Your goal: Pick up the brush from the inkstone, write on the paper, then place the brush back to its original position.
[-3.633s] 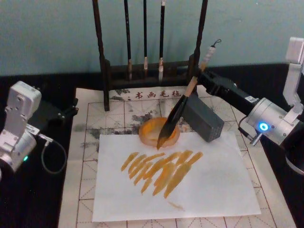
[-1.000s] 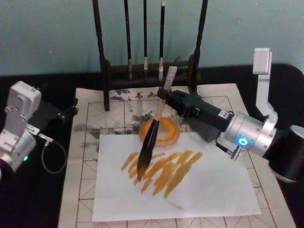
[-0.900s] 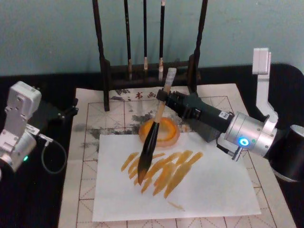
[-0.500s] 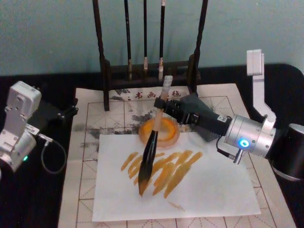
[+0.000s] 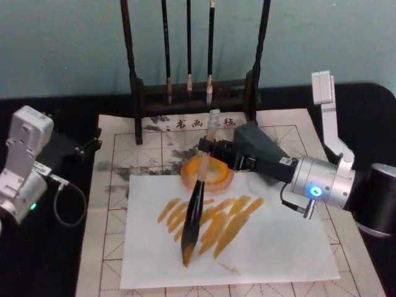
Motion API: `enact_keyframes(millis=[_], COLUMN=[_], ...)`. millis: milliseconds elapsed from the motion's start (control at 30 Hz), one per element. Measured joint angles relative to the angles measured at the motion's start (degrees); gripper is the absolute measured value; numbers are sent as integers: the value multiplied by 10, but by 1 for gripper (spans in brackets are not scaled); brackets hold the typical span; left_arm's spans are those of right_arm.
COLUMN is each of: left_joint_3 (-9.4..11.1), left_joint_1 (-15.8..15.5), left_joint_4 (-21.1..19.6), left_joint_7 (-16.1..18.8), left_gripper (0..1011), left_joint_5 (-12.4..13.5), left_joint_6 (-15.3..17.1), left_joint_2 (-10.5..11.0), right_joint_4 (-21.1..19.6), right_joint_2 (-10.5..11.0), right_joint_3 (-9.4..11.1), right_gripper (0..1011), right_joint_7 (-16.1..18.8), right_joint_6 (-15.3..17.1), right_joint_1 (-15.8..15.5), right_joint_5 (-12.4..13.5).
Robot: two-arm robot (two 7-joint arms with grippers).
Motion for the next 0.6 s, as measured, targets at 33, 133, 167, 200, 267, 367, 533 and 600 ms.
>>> enact_keyframes(millis=[33,133,167,200,267,367,533,600], left_joint_3=[0,0,0,0,0,0,0,0], left_joint_1=[0,0,0,0,0,0,0,0], left_joint_4=[0,0,0,0,0,0,0,0], left_joint_7=[0,0,0,0,0,0,0,0], left_gripper=[1001,1001,1001,1001,1001,1001,1001,1001], left_joint_5=[0,0,0,0,0,0,0,0], left_joint_6=[0,0,0,0,0,0,0,0], left_joint_2=[0,0,0,0,0,0,0,0], right_joint_4=[1,2,3,3,4,5,8,11], right_joint_2=[0,2,3,3,4,5,6,6], right_joint_3=[-1,-6,-8,-9,-10,-13,-16,-16], right_gripper=[200,200,200,200,200,200,200,200], right_joint_7=[0,-1,-1,-1,-1,-1,-2,-3], right_joint_6=[-1,-5,-8,-9,-13,-19,-29,-33], right_joint_1=[1,2,3,3,4,4,5,6], right_joint_5=[0,1,1,1,1,-1,-7,-11])
